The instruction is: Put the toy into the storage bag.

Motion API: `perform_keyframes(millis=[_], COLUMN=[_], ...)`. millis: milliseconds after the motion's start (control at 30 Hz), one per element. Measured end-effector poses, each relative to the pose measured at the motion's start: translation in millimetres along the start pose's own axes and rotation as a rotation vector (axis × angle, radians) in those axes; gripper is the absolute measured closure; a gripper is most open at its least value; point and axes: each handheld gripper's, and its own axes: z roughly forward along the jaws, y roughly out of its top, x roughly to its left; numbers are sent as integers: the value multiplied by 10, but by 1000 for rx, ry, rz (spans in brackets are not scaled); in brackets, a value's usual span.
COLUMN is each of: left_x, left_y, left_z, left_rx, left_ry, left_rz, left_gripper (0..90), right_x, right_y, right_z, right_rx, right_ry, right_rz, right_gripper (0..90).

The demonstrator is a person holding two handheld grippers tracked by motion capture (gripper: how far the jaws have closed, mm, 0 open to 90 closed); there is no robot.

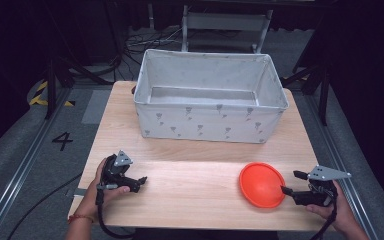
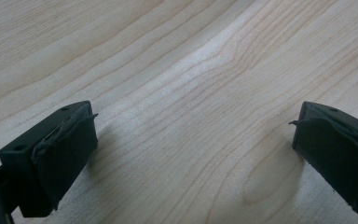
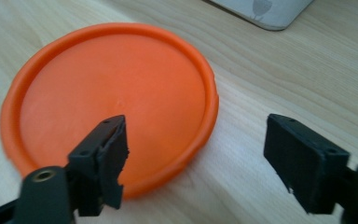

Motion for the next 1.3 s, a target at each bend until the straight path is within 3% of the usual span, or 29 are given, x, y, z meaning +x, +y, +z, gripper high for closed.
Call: perform_keyframes(millis=[100, 200, 333, 433, 600, 667, 800, 900, 1067, 1100, 1233, 1300], left_x=[-6, -13, -17, -19, -19, -19, -19, -19, -20, -22, -23, -23], left_y=[-2, -4, -6, -7, -7, -7, -7, -7, -7, -6, -7, -7], left_z=[-2, -6, -6, -7, -6, -7, -7, -7, -7, -7, -5, -5], left_rx=[0, 3, 2, 2, 1, 1, 2, 2, 2, 2, -1, -1], left_ry=[4, 7, 8, 10, 10, 10, 10, 10, 11, 20, 21, 21], left_rz=[-6, -11, -16, -17, -18, -18, -18, -17, -19, -25, -27, -28], left_gripper=[3, 3, 3, 3, 4, 3, 3, 3, 4, 4, 4, 4], right_x=[-11, -11, 20, 80, 122, 123, 52, 2, -31, -52, -60, -46], right_y=[33, 43, 21, 1, -15, -7, -5, -15, 1, 13, 51, 104], right_z=[141, 224, 368, 394, 407, 403, 360, 352, 322, 286, 220, 152], right_rx=[24, 51, 111, 120, 108, 110, 86, 75, 54, 37, 4, -20], right_ry=[37, 31, 90, 103, 87, 86, 94, 115, 132, 153, 183, 201], right_rz=[19, 14, 9, 5, 3, -5, 58, 96, 114, 126, 119, 92], right_gripper=[240, 230, 212, 147, 157, 214, 433, 507, 622, 668, 732, 760])
